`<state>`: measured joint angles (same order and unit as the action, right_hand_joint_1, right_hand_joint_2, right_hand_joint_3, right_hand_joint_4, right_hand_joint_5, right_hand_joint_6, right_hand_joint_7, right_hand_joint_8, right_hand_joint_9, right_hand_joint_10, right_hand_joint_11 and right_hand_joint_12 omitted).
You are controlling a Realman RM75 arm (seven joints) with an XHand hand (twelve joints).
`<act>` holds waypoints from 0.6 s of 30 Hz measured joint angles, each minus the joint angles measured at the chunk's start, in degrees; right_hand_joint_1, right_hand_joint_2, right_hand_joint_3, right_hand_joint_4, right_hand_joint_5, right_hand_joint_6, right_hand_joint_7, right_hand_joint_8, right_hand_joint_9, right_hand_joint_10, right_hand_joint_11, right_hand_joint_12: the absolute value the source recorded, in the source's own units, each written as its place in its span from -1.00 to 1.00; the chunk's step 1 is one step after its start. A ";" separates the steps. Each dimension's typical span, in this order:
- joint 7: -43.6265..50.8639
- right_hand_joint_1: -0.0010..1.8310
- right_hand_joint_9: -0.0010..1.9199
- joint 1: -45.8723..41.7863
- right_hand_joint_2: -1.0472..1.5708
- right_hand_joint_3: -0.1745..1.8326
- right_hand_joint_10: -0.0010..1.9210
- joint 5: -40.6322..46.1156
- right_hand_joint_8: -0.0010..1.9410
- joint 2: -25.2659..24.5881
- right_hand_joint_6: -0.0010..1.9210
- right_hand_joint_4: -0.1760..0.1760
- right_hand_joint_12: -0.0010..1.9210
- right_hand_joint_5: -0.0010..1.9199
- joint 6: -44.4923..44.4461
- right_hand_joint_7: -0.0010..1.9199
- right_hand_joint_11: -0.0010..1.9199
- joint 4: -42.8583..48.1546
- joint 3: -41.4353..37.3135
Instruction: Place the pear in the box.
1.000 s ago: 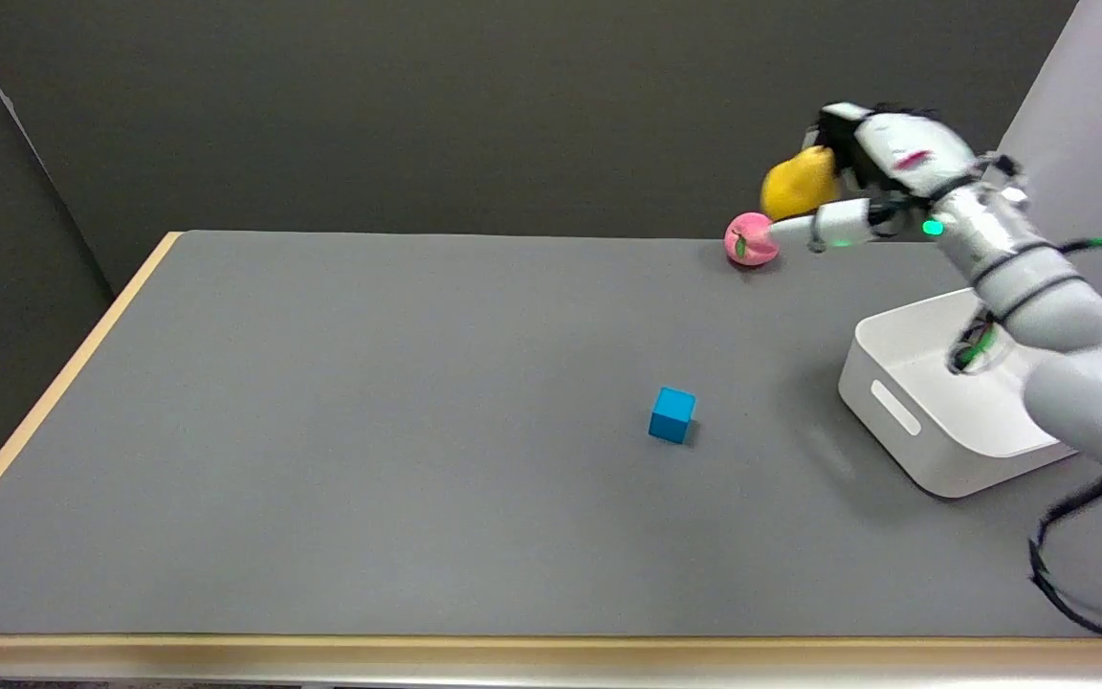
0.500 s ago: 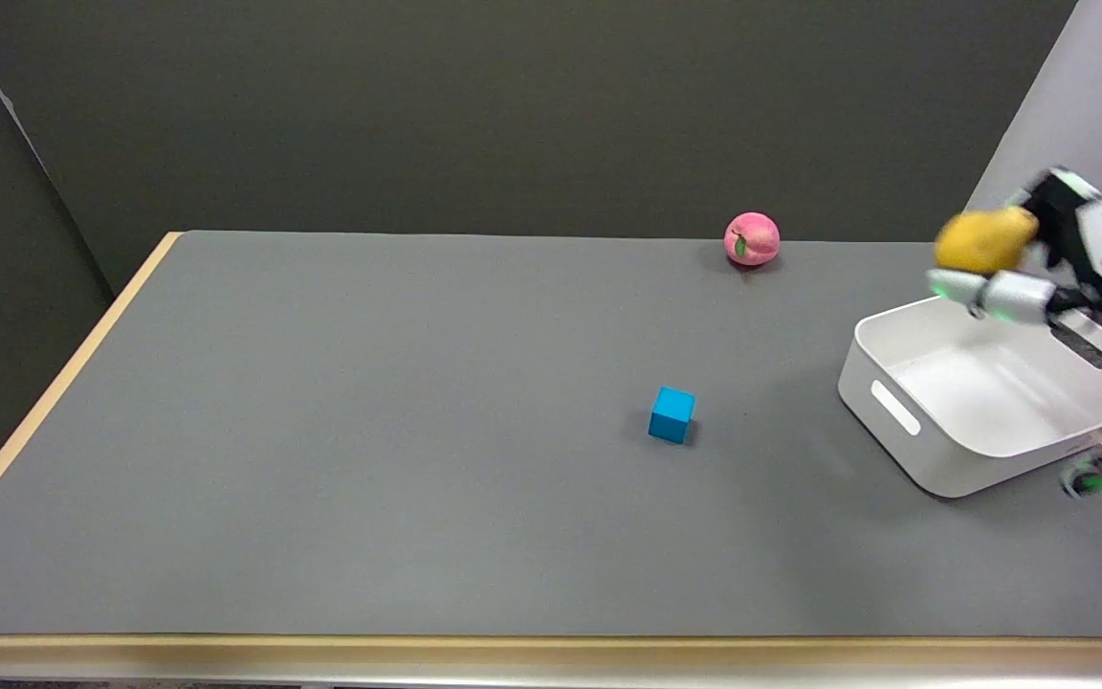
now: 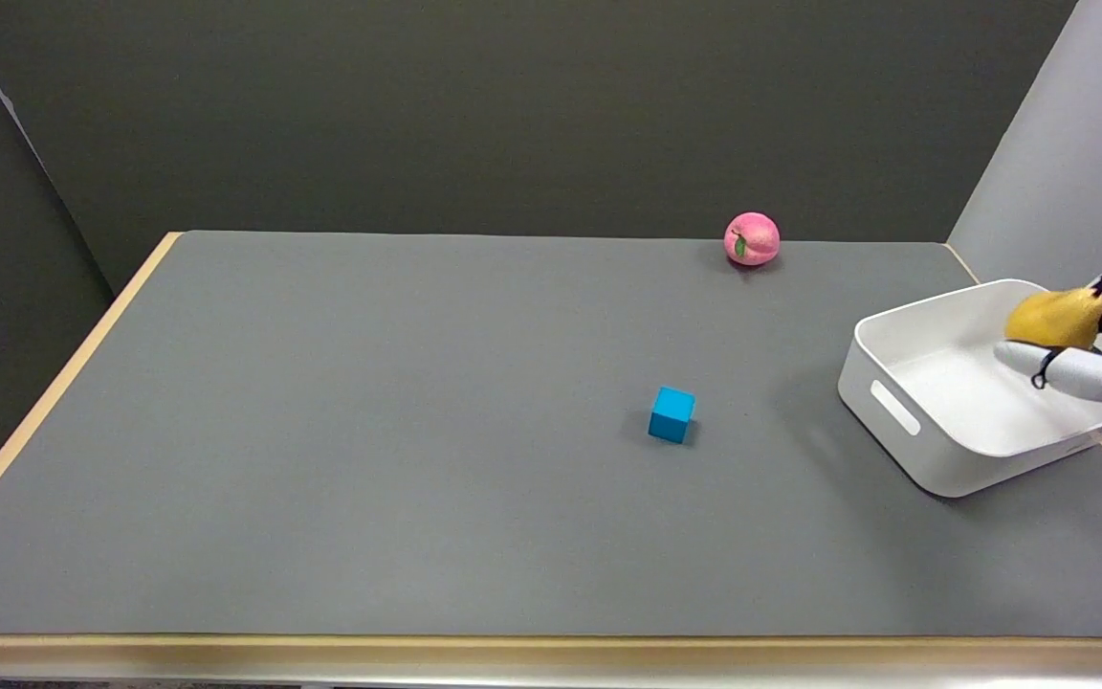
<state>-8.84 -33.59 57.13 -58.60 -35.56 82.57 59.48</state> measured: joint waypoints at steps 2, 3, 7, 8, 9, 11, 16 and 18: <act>0.74 -0.15 -0.59 0.65 0.42 -0.17 0.17 0.61 -0.18 0.66 -0.10 0.14 0.70 -0.61 -0.01 -0.54 -0.81 -1.38 1.13; 1.07 -0.36 -0.78 1.04 0.25 0.07 -0.30 0.96 -0.64 1.04 -0.47 0.35 0.39 -0.75 -0.01 -0.75 -0.80 -2.08 1.73; 1.54 -0.56 -1.00 2.24 0.18 0.06 -1.00 2.07 -1.00 2.36 -0.77 0.37 -0.34 -0.97 0.29 -1.00 -1.00 -4.38 3.84; 1.36 -0.57 -1.00 2.49 0.17 0.05 -1.00 2.28 -1.00 2.72 -0.80 0.39 -0.34 -0.98 0.54 -1.00 -1.00 -4.83 4.35; 1.05 -0.57 -1.00 2.72 0.17 0.04 -1.00 2.46 -1.00 3.08 -0.83 0.40 -0.34 -0.98 0.76 -1.00 -1.00 -5.23 4.84; 0.37 -0.58 -1.00 3.01 0.16 0.03 -1.00 2.72 -1.00 3.67 -0.87 0.42 -0.30 -0.98 0.99 -1.00 -1.00 -5.88 5.72; -1.14 -0.57 -1.00 3.45 0.19 -0.11 -1.00 3.22 -1.00 4.79 -0.99 0.20 -0.51 -1.00 0.17 -1.00 -1.00 -6.87 7.88; -1.57 -0.57 -1.00 3.54 0.20 -0.13 -1.00 3.40 -1.00 5.07 -1.00 0.09 -0.73 -1.00 -0.89 -1.00 -1.00 -7.09 8.71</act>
<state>-10.41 -30.05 60.54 -53.53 -36.45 75.48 68.20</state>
